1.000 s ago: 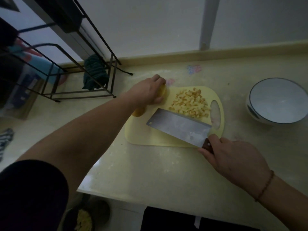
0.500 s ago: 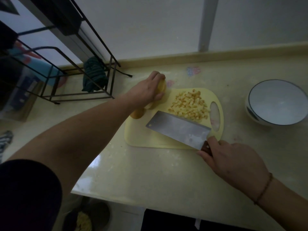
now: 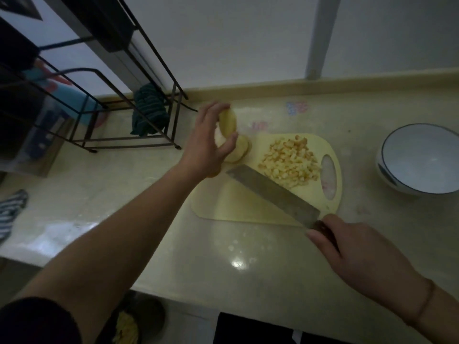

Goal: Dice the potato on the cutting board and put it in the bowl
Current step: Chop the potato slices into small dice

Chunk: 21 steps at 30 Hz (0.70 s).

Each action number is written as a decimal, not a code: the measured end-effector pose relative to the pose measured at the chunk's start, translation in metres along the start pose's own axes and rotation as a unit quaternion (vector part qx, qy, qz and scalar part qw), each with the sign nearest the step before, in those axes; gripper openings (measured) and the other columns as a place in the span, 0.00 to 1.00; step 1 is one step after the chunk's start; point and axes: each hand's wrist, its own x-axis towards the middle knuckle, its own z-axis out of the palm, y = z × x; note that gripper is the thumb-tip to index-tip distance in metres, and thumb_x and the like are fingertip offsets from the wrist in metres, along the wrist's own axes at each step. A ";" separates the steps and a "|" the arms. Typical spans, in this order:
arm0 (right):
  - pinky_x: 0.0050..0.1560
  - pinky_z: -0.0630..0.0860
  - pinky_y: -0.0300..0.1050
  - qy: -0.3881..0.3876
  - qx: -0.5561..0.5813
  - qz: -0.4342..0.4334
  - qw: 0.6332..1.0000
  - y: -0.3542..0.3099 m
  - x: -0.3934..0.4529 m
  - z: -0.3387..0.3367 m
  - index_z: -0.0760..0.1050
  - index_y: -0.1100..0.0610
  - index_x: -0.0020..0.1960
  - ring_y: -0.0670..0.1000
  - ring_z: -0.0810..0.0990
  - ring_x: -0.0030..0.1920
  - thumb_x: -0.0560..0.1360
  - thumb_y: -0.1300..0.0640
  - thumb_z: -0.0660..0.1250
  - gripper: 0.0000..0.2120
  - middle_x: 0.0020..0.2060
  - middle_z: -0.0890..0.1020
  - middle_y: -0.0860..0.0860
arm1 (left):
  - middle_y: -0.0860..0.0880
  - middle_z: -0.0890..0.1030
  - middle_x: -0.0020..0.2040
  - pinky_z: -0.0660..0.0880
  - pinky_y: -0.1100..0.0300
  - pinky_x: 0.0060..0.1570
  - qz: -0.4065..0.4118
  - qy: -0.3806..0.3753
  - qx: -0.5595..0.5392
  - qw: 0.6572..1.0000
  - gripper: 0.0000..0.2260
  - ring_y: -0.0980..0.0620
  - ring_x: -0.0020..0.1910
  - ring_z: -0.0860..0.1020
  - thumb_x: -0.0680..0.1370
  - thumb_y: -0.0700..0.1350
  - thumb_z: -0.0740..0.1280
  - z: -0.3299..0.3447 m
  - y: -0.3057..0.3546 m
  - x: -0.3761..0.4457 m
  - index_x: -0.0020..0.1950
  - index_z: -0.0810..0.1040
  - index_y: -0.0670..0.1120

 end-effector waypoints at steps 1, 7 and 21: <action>0.29 0.70 0.45 -0.036 0.088 0.031 0.995 -0.002 0.000 -0.004 0.69 0.50 0.40 0.47 0.75 0.27 0.75 0.32 0.50 0.23 0.26 0.76 0.49 | 0.45 0.69 0.67 0.73 0.62 0.57 -0.022 0.018 -0.004 1.000 0.27 0.55 0.58 0.71 0.76 0.51 0.68 -0.006 -0.003 -0.015 0.72 0.68 0.44; 0.23 0.58 0.36 -0.181 0.488 0.196 0.831 -0.012 0.007 -0.011 0.68 0.64 0.45 0.50 0.59 0.23 0.77 0.39 0.55 0.26 0.28 0.66 0.55 | 0.46 0.75 0.65 0.77 0.51 0.57 -0.055 -0.080 0.018 0.995 0.32 0.51 0.58 0.75 0.72 0.57 0.70 -0.008 -0.018 -0.098 0.72 0.67 0.47; 0.24 0.59 0.34 -0.151 0.503 0.256 0.812 -0.020 0.006 -0.016 0.68 0.58 0.39 0.48 0.58 0.21 0.75 0.38 0.56 0.23 0.26 0.65 0.55 | 0.44 0.72 0.65 0.71 0.54 0.62 -0.140 -0.099 0.066 0.983 0.33 0.46 0.62 0.72 0.73 0.60 0.74 0.041 0.018 -0.093 0.70 0.72 0.42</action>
